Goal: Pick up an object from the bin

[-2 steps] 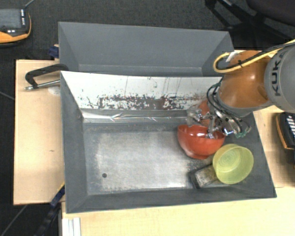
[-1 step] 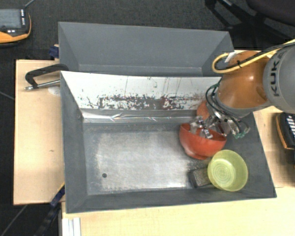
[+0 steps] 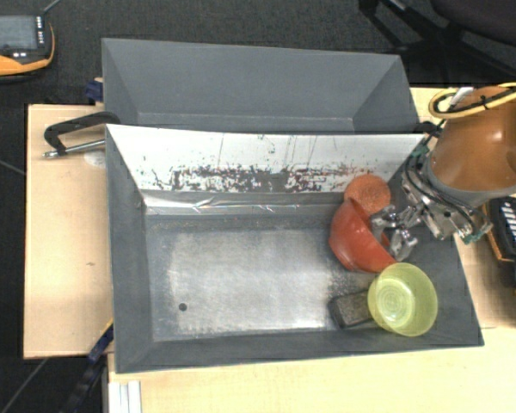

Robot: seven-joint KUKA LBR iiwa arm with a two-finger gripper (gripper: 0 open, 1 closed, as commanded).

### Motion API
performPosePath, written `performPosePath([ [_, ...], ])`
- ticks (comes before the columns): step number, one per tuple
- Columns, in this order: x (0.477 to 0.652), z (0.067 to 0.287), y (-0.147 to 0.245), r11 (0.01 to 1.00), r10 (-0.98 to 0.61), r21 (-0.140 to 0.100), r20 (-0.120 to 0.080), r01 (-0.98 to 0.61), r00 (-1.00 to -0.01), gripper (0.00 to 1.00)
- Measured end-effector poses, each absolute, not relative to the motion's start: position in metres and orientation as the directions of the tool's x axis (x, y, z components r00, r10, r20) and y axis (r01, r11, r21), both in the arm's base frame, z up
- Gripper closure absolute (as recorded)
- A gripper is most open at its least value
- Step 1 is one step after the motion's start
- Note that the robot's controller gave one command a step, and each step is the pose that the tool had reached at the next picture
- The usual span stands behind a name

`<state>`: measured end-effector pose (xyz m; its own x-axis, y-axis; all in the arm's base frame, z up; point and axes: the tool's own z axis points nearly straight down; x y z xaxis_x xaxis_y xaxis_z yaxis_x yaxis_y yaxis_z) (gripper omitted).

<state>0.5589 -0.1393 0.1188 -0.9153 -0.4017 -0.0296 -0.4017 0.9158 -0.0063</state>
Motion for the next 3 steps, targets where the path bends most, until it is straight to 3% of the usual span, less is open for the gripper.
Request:
performPosePath([
  [1, 0.567, 0.169, -0.120, 0.932, -0.363, -0.010, -0.042, -0.362, -0.931, 1.00],
  [2, 0.598, 0.067, -0.122, 0.904, -0.427, -0.009, -0.041, -0.427, -0.903, 1.00],
  [3, 0.548, 0.128, -0.137, 0.920, -0.392, -0.012, -0.048, -0.392, -0.919, 1.00],
])
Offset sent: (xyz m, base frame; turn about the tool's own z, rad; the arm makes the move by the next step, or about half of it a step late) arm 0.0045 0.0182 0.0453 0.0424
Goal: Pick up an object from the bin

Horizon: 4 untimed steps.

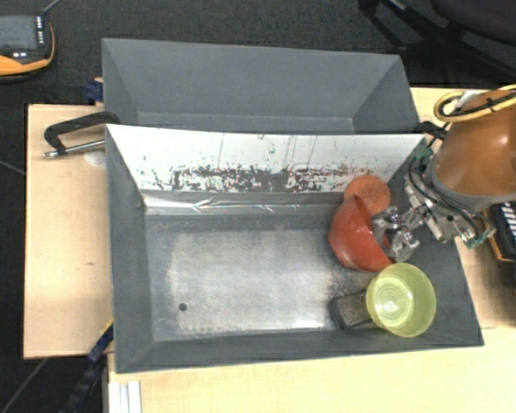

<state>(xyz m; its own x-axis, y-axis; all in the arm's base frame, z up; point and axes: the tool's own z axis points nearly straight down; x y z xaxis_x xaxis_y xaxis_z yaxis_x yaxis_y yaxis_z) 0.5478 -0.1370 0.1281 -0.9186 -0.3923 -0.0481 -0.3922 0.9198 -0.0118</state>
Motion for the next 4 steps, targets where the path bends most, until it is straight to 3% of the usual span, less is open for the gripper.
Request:
performPosePath([
  [1, 0.584, 0.170, -0.135, 0.918, -0.396, -0.018, -0.060, -0.396, -0.916, 1.00],
  [2, 0.601, 0.067, -0.114, 0.959, -0.283, -0.007, -0.061, -0.283, -0.957, 1.00],
  [3, 0.553, 0.181, -0.081, 0.929, -0.369, -0.016, -0.071, -0.369, -0.927, 1.00],
  [4, 0.553, 0.176, -0.082, 0.930, -0.367, -0.014, -0.066, -0.367, -0.928, 0.00],
])
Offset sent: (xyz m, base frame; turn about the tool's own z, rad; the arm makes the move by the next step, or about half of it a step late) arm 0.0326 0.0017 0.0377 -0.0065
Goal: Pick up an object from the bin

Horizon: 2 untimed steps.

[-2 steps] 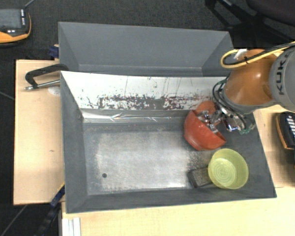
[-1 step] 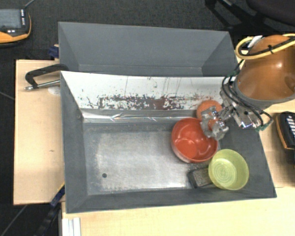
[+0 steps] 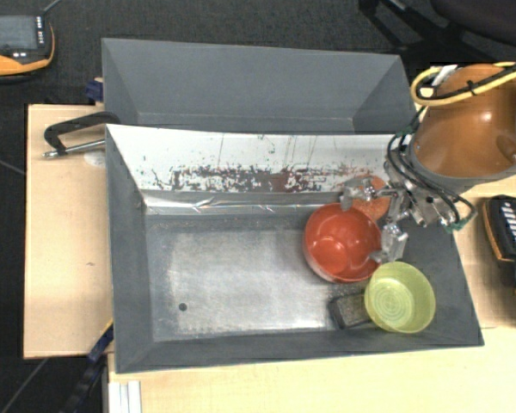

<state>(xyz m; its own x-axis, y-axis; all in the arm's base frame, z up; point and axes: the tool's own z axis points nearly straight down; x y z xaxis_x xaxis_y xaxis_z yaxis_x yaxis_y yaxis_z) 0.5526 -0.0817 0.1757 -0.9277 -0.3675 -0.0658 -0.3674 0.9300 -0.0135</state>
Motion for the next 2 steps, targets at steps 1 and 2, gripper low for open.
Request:
performPosePath([
  [1, 0.5809, 0.0715, -0.0648, 0.983, -0.183, 0.000, -0.075, -0.183, -0.980, 0.00],
  [2, 0.5817, 0.0740, -0.0655, 0.983, -0.184, -0.002, -0.078, -0.184, -0.980, 1.00],
])
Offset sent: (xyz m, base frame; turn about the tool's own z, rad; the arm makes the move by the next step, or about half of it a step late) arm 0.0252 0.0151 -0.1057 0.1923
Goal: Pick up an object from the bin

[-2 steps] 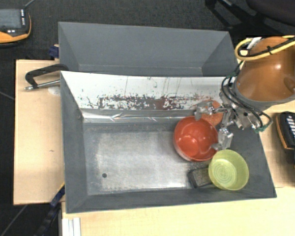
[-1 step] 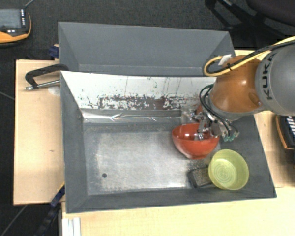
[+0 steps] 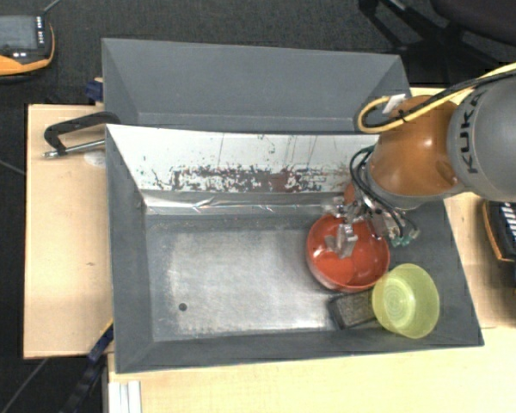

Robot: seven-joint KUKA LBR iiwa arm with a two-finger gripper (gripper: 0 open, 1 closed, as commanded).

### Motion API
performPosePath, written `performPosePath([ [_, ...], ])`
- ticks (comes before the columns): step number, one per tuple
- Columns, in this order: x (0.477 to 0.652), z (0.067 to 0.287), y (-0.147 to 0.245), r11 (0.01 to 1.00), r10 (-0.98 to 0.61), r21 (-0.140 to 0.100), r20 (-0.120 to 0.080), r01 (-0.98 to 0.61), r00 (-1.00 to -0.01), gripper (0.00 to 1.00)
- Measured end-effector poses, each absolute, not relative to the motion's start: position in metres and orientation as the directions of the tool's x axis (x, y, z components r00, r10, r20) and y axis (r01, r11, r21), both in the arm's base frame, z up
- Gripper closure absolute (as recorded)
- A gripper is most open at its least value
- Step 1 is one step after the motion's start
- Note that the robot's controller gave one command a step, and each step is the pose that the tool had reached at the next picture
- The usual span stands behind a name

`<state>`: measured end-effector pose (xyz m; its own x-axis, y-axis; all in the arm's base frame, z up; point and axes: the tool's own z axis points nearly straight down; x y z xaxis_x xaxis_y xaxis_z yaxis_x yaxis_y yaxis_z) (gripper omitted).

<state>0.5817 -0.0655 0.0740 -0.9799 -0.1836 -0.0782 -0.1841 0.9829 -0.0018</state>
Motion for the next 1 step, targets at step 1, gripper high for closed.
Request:
performPosePath([
  [1, 0.5818, 0.0740, -0.0655, 0.983, -0.184, -0.002, -0.078, -0.184, -0.980, 1.00],
])
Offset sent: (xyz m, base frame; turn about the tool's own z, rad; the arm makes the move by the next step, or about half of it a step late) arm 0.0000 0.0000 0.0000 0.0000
